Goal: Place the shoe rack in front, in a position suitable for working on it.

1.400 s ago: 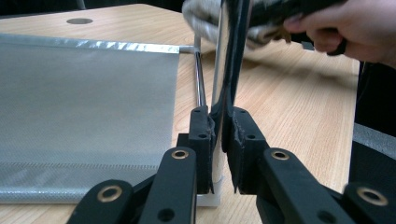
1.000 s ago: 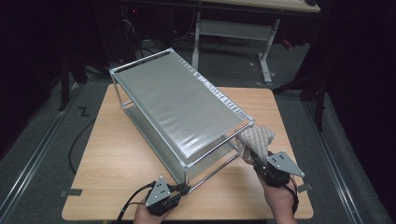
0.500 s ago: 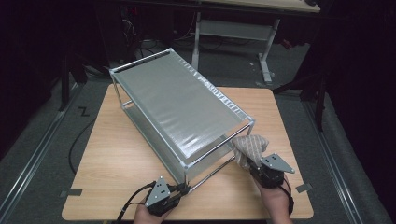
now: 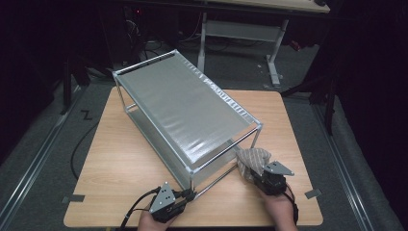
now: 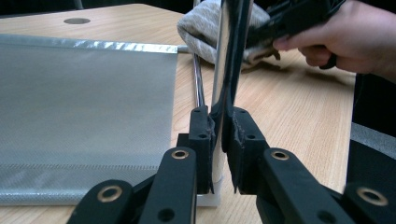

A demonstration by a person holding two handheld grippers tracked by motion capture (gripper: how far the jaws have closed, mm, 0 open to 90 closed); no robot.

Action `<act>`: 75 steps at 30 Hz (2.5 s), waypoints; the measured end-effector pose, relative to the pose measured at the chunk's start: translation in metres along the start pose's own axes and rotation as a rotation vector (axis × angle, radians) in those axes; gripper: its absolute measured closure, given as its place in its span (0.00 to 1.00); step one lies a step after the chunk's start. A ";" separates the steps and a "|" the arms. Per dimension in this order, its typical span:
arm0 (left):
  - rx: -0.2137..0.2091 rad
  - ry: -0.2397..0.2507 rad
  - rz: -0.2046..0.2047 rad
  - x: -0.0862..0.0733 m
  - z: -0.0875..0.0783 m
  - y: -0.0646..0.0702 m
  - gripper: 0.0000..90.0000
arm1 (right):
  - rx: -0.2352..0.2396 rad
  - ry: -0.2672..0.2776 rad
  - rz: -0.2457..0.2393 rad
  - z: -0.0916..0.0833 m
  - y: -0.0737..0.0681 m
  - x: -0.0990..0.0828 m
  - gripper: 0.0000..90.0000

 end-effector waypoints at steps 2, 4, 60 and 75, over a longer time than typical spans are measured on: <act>0.000 0.000 0.000 0.000 0.000 0.000 0.89 | -0.016 0.037 -0.001 -0.006 0.001 0.010 0.75; 0.001 0.000 0.001 0.000 0.000 0.000 0.89 | -0.025 0.069 -0.001 -0.011 0.001 0.017 0.74; 0.014 0.005 -0.001 -0.001 -0.003 0.001 0.89 | -0.138 0.003 0.051 -0.006 0.059 -0.006 0.74; 0.099 -0.020 0.017 -0.008 -0.027 0.000 0.89 | -0.028 0.045 -0.049 0.025 0.030 0.020 0.74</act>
Point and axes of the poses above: each handheld gripper's, and its own axes: z roughly forward along the jaws, x roughly out of its top, y roughly to its right, the point moved 6 cm from there along z, roughly forward along the jaws, and after that the axes turned 1 degree about -x, right-handed, at the moved point
